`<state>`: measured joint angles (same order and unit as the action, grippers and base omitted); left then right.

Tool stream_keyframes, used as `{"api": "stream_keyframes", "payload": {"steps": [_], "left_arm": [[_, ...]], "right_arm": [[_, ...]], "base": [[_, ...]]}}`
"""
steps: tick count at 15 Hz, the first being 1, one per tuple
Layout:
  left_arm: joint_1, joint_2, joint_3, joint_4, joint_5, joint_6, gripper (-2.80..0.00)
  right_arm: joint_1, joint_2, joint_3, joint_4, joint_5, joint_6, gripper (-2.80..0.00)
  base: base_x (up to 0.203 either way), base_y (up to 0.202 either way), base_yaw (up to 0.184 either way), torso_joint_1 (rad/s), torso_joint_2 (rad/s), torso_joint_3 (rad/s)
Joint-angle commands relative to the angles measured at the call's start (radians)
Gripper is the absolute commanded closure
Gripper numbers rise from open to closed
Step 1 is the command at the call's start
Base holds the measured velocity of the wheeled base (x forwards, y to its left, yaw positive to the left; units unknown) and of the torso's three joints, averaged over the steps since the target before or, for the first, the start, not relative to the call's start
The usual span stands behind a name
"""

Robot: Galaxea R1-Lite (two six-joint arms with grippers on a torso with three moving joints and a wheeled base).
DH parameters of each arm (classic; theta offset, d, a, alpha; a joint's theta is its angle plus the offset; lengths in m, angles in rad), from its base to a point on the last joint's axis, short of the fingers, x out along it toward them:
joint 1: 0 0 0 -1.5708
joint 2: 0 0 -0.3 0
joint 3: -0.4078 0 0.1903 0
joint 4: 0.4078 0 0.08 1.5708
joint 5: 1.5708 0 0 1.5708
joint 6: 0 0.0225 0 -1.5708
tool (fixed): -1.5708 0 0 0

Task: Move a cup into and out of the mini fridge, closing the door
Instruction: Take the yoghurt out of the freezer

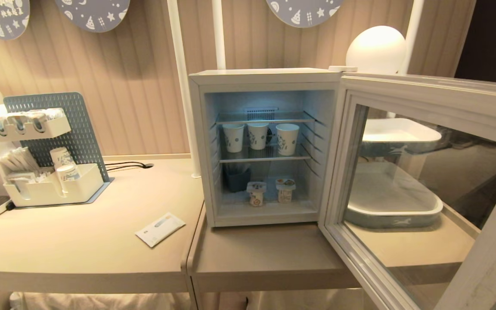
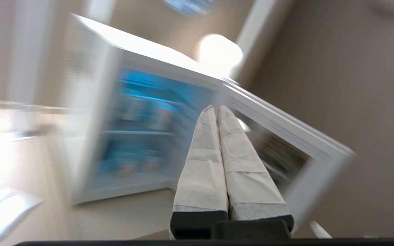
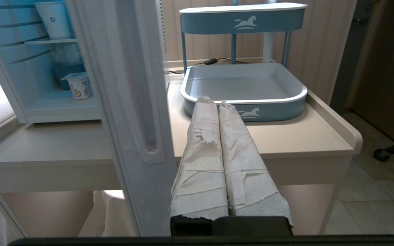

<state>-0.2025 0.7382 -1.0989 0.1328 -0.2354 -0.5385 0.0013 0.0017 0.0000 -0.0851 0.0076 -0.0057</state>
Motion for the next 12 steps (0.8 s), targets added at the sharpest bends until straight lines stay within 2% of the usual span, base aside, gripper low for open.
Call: {"api": "stream_keyframes", "payload": {"steps": [1,2,4,6,7,9,11,12], "left_arm": [[0.084,-0.212,-0.100,0.391,0.115,0.005,0.00],[0.132,-0.275,-0.088,0.424,0.137,0.034,0.00],[0.196,-0.418,-0.015,0.452,0.154,0.133,0.00],[0.207,-0.570,0.097,0.445,0.146,0.209,0.00],[0.207,-0.630,0.201,0.390,0.130,0.259,0.00],[0.206,-0.680,0.476,0.191,0.159,0.326,0.00],[0.206,-0.703,0.822,-0.133,0.181,0.399,0.00],[0.206,-0.711,0.957,-0.296,0.189,0.444,0.00]], "right_arm": [[0.000,0.001,0.035,-0.001,0.000,0.000,0.00],[0.000,0.001,0.035,-0.001,0.000,0.001,0.00],[0.000,0.001,0.035,-0.001,0.000,0.001,0.00],[0.000,0.001,0.035,-0.001,0.000,0.001,0.00],[0.000,0.001,0.035,-0.001,-0.001,0.001,0.00],[0.000,0.003,0.035,-0.001,-0.001,0.001,0.00],[0.000,0.003,0.035,-0.001,-0.001,0.003,0.00],[0.000,0.003,0.035,-0.001,-0.001,0.003,0.00]], "base": [[0.000,0.000,0.000,0.000,0.00,0.000],[0.000,0.000,0.000,0.000,0.00,0.000],[0.000,0.000,0.000,0.000,0.00,0.000],[0.000,0.000,0.000,0.000,0.00,0.000],[0.000,0.000,0.000,0.000,0.00,0.000],[0.000,0.000,0.000,0.000,0.00,0.000],[0.000,0.000,0.000,0.000,0.00,0.000],[0.000,0.000,0.000,0.000,0.00,0.000]]}}
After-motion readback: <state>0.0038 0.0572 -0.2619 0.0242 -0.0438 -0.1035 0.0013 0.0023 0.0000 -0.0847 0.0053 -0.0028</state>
